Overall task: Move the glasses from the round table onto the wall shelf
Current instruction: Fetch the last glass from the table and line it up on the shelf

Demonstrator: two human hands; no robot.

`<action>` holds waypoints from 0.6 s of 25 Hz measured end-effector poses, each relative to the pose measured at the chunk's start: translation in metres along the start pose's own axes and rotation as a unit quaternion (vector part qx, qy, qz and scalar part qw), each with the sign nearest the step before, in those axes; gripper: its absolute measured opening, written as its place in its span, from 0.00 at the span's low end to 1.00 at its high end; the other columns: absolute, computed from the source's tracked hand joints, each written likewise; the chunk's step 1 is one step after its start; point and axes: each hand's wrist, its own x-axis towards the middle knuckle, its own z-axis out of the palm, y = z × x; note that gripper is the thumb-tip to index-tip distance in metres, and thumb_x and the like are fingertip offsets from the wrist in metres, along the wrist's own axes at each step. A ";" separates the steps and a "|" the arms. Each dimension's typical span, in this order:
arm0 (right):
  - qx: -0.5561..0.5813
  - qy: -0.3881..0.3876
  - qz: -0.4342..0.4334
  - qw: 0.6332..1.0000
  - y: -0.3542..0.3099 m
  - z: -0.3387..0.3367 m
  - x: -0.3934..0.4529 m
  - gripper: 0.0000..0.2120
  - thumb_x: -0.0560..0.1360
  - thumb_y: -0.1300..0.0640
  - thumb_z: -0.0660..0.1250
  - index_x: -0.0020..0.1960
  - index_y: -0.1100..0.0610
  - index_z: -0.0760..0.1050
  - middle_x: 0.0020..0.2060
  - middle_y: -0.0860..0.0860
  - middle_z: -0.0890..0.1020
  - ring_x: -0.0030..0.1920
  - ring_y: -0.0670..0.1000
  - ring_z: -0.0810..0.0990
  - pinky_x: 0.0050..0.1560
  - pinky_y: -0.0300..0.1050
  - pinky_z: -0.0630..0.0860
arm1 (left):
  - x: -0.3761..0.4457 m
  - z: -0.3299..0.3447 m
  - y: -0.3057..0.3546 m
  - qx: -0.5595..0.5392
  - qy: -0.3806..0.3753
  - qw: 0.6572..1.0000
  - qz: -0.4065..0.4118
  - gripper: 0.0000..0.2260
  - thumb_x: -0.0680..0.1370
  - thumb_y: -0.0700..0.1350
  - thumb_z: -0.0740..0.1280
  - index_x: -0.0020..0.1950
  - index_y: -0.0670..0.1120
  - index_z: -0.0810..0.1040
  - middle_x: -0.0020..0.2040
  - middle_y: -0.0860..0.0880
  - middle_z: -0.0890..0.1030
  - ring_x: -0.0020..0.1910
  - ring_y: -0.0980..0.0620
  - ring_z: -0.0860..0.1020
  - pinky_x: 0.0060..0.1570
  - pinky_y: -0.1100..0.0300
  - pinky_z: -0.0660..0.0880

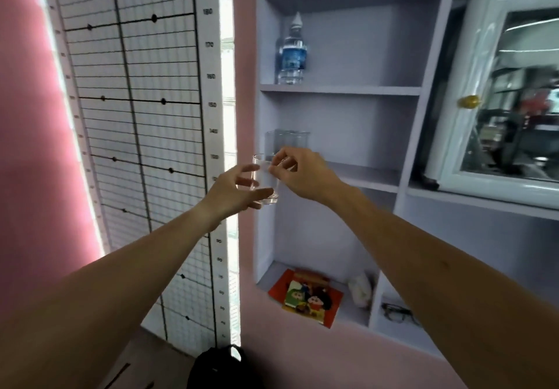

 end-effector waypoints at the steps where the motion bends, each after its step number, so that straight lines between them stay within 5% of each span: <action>1: -0.007 0.009 0.009 1.000 0.013 -0.008 0.005 0.02 0.76 0.48 0.70 0.47 0.45 0.77 0.46 0.46 0.84 0.46 0.45 0.81 0.47 0.40 0.77 | 0.016 0.012 -0.001 -0.006 -0.012 1.000 0.003 0.29 0.67 0.54 0.80 0.66 0.57 0.74 0.55 0.48 0.81 0.39 0.50 0.87 0.32 0.68 0.77; 10: -0.049 0.085 0.061 0.993 0.122 -0.076 0.056 0.03 0.76 0.49 0.70 0.48 0.47 0.80 0.44 0.45 0.83 0.46 0.47 0.81 0.46 0.39 0.77 | 0.152 0.117 -0.001 -0.007 -0.076 0.995 0.059 0.31 0.68 0.52 0.80 0.69 0.53 0.74 0.56 0.48 0.80 0.39 0.50 0.85 0.33 0.67 0.78; 15: -0.048 0.105 0.057 0.992 0.160 -0.078 0.082 0.04 0.77 0.50 0.69 0.50 0.50 0.80 0.44 0.44 0.81 0.44 0.45 0.80 0.41 0.34 0.74 | 0.190 0.139 -0.012 0.016 -0.033 0.997 0.073 0.30 0.65 0.55 0.82 0.64 0.53 0.77 0.51 0.56 0.80 0.39 0.58 0.84 0.39 0.56 0.84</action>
